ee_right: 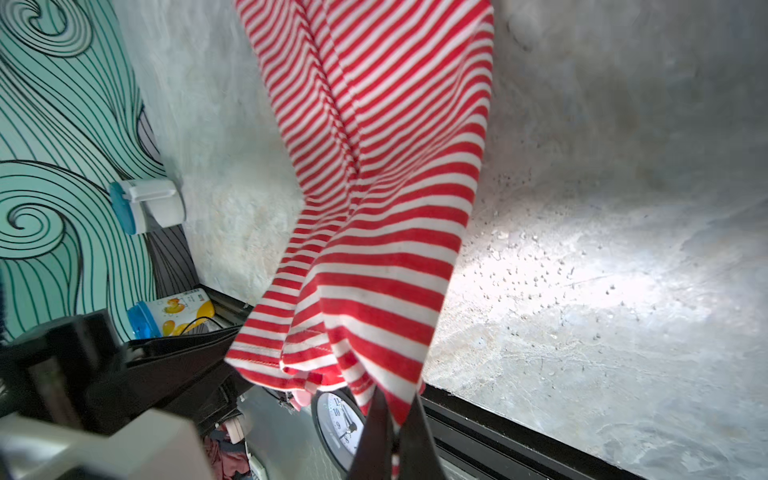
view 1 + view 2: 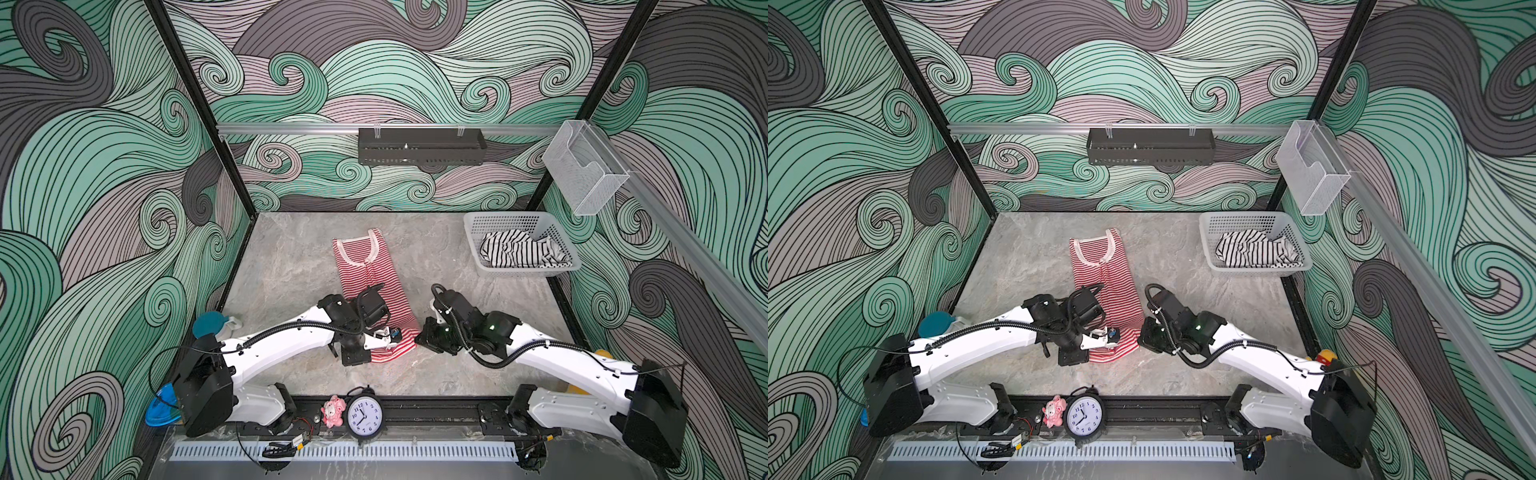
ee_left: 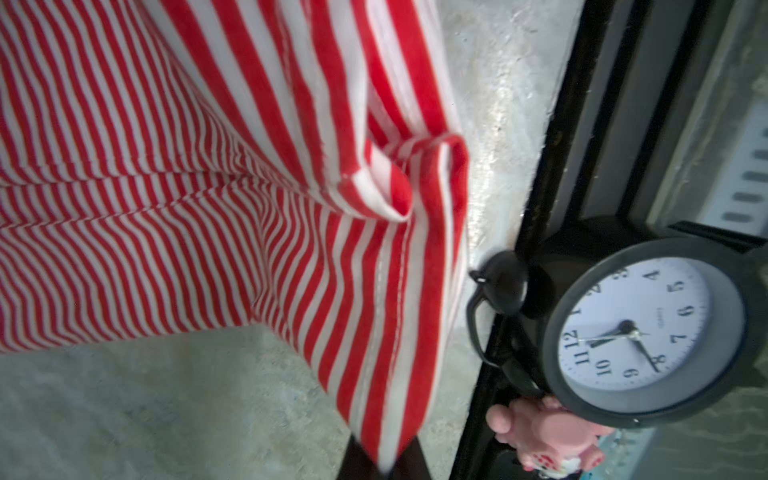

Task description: Fold and stack the tank tops

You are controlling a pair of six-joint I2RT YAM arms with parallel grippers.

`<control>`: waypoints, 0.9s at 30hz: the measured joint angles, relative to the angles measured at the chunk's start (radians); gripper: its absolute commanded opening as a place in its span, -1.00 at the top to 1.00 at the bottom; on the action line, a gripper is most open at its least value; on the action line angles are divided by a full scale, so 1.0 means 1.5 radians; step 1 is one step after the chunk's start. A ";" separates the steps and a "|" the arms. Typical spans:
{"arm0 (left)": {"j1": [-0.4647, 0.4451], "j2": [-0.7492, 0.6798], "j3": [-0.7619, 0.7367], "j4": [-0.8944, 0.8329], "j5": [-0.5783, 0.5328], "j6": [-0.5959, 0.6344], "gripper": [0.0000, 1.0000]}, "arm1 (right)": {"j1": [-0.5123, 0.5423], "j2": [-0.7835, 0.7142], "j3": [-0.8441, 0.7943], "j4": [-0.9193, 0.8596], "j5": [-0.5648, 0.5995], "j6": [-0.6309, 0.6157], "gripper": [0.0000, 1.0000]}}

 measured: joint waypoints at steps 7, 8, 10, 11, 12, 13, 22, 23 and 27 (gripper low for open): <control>0.102 0.053 0.090 0.018 -0.077 0.008 0.96 | -0.092 0.091 0.153 -0.040 -0.031 -0.086 1.00; 0.117 0.065 0.108 0.022 -0.084 0.011 0.96 | -0.103 0.116 0.182 -0.043 -0.038 -0.100 1.00; 0.145 0.090 0.144 0.033 -0.094 0.017 0.96 | -0.121 0.165 0.233 -0.047 -0.050 -0.125 1.00; 0.156 0.100 0.157 0.039 -0.098 0.019 0.96 | -0.127 0.185 0.252 -0.048 -0.055 -0.136 1.00; 0.167 0.112 0.170 0.046 -0.102 0.022 0.96 | -0.135 0.207 0.273 -0.049 -0.062 -0.145 1.00; 0.179 0.123 0.181 0.052 -0.105 0.025 0.96 | -0.142 0.232 0.294 -0.050 -0.068 -0.156 1.00; 0.263 0.218 0.251 0.099 -0.120 0.029 0.96 | -0.193 0.416 0.468 -0.053 -0.116 -0.208 1.00; 0.270 0.230 0.254 0.104 -0.120 0.029 0.96 | -0.197 0.436 0.486 -0.053 -0.123 -0.210 1.00; 0.297 0.288 0.262 0.124 -0.125 0.026 0.96 | -0.213 0.525 0.549 -0.048 -0.149 -0.216 1.00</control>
